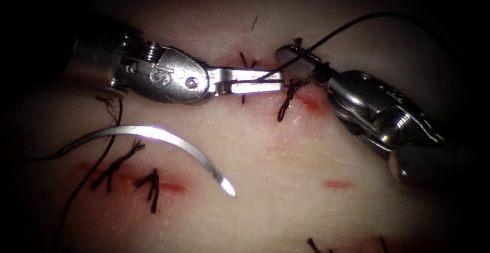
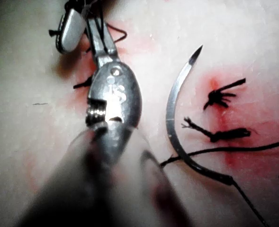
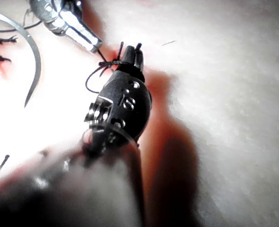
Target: Wound Closure
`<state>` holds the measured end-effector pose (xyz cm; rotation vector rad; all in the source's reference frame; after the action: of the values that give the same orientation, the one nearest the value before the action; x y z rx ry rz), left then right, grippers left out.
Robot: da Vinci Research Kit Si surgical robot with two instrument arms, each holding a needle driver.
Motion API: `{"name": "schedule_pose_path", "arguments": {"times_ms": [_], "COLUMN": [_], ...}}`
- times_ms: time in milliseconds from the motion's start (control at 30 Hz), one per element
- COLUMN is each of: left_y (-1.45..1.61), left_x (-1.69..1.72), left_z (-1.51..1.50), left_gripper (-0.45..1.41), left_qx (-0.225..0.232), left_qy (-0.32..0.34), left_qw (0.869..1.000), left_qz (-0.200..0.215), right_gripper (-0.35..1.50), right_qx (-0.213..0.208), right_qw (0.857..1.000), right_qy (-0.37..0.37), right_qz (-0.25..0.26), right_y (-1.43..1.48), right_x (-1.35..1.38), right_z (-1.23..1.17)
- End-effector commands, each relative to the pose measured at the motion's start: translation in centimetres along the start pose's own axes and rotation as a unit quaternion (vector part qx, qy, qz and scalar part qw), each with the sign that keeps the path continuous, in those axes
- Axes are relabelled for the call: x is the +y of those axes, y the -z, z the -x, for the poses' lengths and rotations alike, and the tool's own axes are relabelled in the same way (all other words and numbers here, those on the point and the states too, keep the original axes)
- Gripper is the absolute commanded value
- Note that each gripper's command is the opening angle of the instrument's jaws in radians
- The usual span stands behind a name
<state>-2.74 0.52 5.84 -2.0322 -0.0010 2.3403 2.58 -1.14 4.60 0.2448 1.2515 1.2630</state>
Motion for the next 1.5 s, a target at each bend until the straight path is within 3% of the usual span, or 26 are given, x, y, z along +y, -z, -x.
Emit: {"name": "schedule_pose_path", "arguments": {"times_ms": [33, 233, 300, 467, 833, 967, 1300, 1500], "left_y": [-0.04, 0.07, 0.1, 0.15, 0.24, 0.26, 0.24, 0.24], "left_x": [-0.06, -0.45, -0.63, -0.95, -1.58, -1.8, -1.96, -2.01], "left_z": [0.03, -0.1, -0.15, -0.17, 0.15, 0.24, 0.45, 0.5], "left_gripper": [-0.45, -0.45, -0.45, -0.45, -0.45, -0.45, -0.45, -0.45], "left_qx": [0.0, -0.006, -0.008, -0.014, -0.039, -0.045, -0.058, -0.061], "left_qy": [0.002, 0.014, 0.014, 0.017, 0.02, 0.021, 0.008, 0.006], "left_qw": [1.0, 1.0, 1.0, 1.0, 0.998, 0.997, 0.996, 0.996], "left_qz": [-0.001, -0.01, -0.014, -0.021, -0.048, -0.055, -0.068, -0.072], "right_gripper": [-0.35, -0.35, -0.35, -0.35, -0.35, -0.35, -0.35, -0.35], "right_qx": [0.002, 0.004, 0.008, 0.006, 0.004, 0.003, 0.002, -0.029], "right_qw": [1.0, 0.995, 0.986, 0.974, 0.947, 0.946, 0.934, 0.918], "right_qy": [0.009, 0.095, 0.161, 0.225, 0.315, 0.322, 0.356, 0.392], "right_qz": [-0.009, -0.027, -0.032, -0.038, -0.055, -0.05, -0.025, -0.049], "right_y": [-0.04, 0.08, 0.1, 0.14, 0.32, 0.38, 0.58, 0.59], "right_x": [-0.06, -0.19, -0.23, -0.26, -0.32, -0.3, -0.16, -0.05], "right_z": [0.05, 0.25, 0.37, 0.49, 0.56, 0.56, 0.69, 1.03]}}
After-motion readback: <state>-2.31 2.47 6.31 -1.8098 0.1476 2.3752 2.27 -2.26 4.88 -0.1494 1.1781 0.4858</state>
